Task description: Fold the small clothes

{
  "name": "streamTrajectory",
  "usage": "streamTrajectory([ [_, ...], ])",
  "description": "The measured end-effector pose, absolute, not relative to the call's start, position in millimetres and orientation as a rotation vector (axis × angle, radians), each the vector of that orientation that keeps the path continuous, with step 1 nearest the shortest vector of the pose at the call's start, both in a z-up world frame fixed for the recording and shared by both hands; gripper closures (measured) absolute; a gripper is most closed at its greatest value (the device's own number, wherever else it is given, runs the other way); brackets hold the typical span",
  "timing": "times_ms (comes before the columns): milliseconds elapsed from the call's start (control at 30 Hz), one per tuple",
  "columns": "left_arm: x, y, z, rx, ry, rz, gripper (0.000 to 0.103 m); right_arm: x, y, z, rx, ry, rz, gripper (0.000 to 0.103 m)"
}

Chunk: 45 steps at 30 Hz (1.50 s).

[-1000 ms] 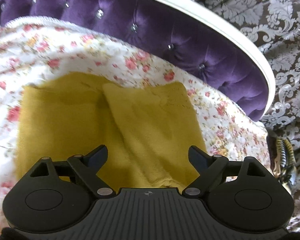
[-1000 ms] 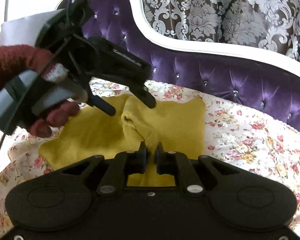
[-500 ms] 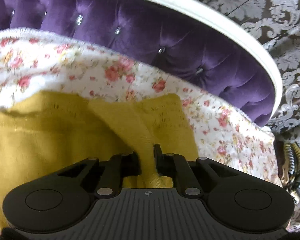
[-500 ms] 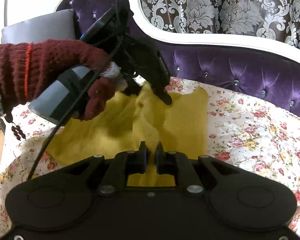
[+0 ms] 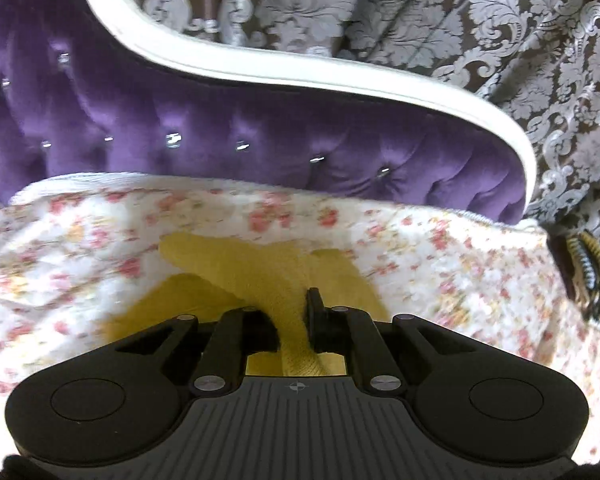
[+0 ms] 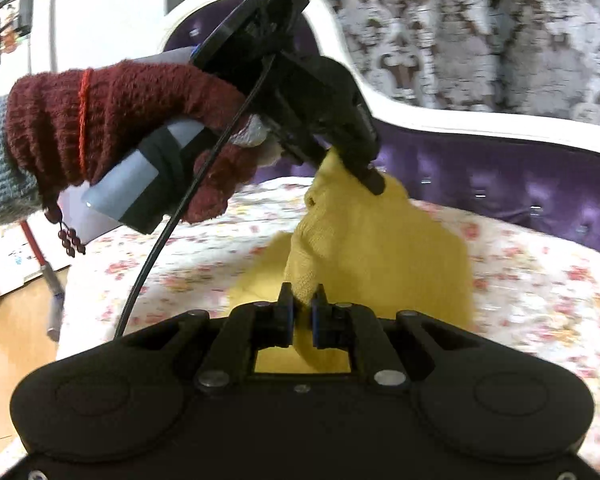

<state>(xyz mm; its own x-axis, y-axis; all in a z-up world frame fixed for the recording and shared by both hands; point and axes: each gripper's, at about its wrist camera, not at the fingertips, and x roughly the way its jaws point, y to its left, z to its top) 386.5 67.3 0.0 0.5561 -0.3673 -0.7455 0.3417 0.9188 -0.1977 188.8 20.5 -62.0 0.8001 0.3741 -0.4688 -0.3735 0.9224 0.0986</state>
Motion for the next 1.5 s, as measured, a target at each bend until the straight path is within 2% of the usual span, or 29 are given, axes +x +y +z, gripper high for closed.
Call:
streamTrajectory([
  [200,388.3,114.0,-34.1,-0.046,0.941,-0.362,0.092,206.6,55.9,-91.9,-0.044,0.574,0.478,0.089],
  [467,392.8,139.0,-72.6,-0.128,0.963,-0.328,0.088,216.3,68.1,-123.1,-0.126,0.648,0.485,0.088],
  [633,391.0,137.8,-74.1,-0.103,0.942,-0.298,0.078,215.0,64.4,-121.4,-0.127,0.65,0.489,0.079],
  [767,391.1,135.5,-76.5,-0.092,0.933,-0.279,0.075,213.2,63.9,-120.7,-0.134,0.647,0.493,0.078],
  [933,395.6,136.8,-77.4,-0.064,0.905,-0.225,0.054,210.0,58.3,-121.7,-0.114,0.647,0.52,0.077],
  [1033,399.2,139.8,-78.2,-0.073,0.892,-0.191,0.048,205.8,53.7,-121.8,-0.099,0.649,0.547,0.076],
  [1100,400.5,139.3,-77.7,-0.066,0.885,-0.176,0.046,201.8,50.7,-121.4,-0.089,0.65,0.567,0.076],
  [1233,400.9,139.3,-75.1,-0.02,0.858,-0.11,0.046,193.4,45.3,-117.8,-0.064,0.64,0.625,0.063],
  [1500,387.8,150.3,-56.6,0.019,0.852,-0.008,0.047,188.1,22.9,-101.8,0.014,0.606,0.611,0.063],
])
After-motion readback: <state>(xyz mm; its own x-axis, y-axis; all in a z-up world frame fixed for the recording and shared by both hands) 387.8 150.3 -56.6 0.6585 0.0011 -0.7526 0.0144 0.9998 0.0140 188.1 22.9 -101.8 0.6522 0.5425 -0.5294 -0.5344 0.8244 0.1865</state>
